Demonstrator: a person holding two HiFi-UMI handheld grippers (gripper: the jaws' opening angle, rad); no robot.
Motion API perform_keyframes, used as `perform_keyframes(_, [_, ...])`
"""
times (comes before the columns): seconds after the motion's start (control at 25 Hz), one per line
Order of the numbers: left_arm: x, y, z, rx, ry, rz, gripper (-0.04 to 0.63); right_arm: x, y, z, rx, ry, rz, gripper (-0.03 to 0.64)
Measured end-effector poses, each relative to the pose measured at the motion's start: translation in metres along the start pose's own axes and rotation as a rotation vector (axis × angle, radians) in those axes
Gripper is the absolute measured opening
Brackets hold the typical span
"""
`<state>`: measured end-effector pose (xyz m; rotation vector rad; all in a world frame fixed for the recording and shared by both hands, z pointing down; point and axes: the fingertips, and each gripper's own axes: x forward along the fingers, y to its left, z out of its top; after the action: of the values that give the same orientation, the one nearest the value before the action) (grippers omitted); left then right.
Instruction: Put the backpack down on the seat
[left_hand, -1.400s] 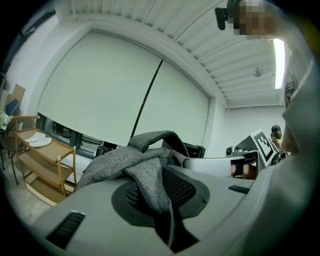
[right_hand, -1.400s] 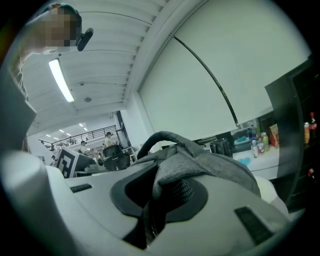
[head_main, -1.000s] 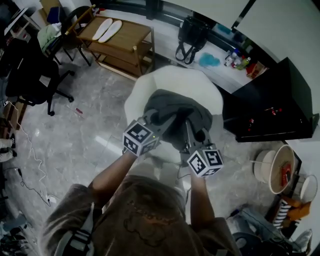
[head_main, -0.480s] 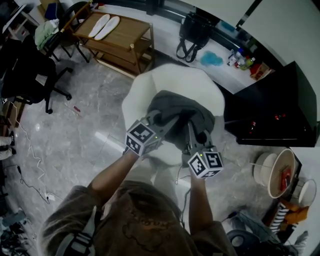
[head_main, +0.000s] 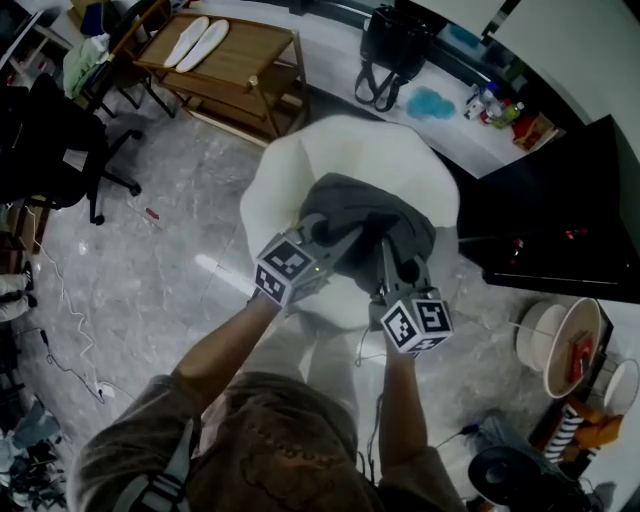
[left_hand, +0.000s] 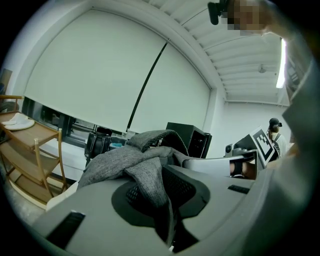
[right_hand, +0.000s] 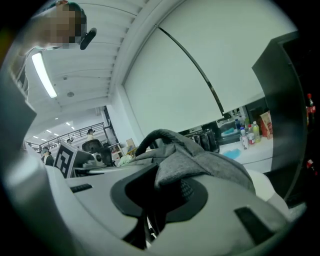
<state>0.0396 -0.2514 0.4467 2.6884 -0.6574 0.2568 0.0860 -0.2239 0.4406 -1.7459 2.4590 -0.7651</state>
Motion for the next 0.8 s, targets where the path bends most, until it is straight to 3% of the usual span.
perform_keyframes(0.8, [0.083,0.053,-0.092,-0.017,0.031,0.001,0.052,0.054,-0.095,-0.08,0.01,0.031,-0.014,0.048])
